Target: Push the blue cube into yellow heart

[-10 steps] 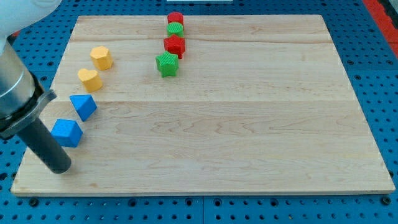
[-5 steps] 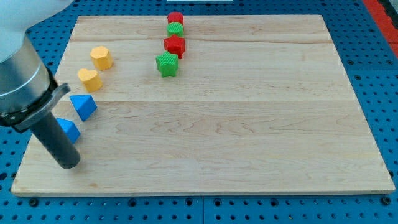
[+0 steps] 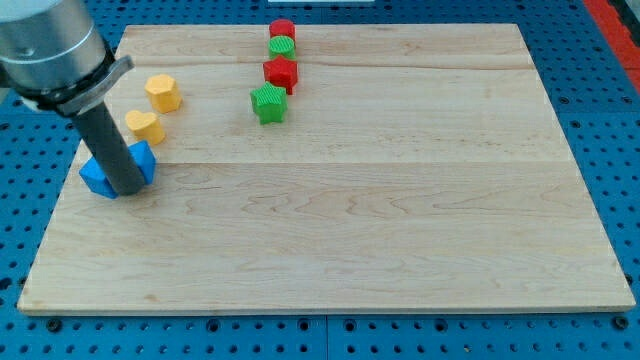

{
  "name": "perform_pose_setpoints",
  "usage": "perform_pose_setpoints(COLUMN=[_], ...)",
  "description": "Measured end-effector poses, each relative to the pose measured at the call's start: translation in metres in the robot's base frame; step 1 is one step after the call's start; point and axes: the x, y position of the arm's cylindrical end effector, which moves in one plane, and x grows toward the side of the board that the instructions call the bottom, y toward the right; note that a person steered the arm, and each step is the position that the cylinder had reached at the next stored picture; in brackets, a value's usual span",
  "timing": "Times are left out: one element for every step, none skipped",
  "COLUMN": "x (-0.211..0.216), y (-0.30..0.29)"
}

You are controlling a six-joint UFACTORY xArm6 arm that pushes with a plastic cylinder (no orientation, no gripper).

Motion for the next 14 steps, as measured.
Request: perform_pose_setpoints(x=[-0.003, -0.011, -0.019, 0.029, 0.044, 0.026, 0.003, -0.007, 0.006, -0.008, -0.041, -0.058, -0.077, -0.127], y=[0.0, 0.001, 0.002, 0.016, -0.002, -0.021, -0.023, -0.023, -0.043, -0.065, -0.065, -0.056, -0.065, -0.078])
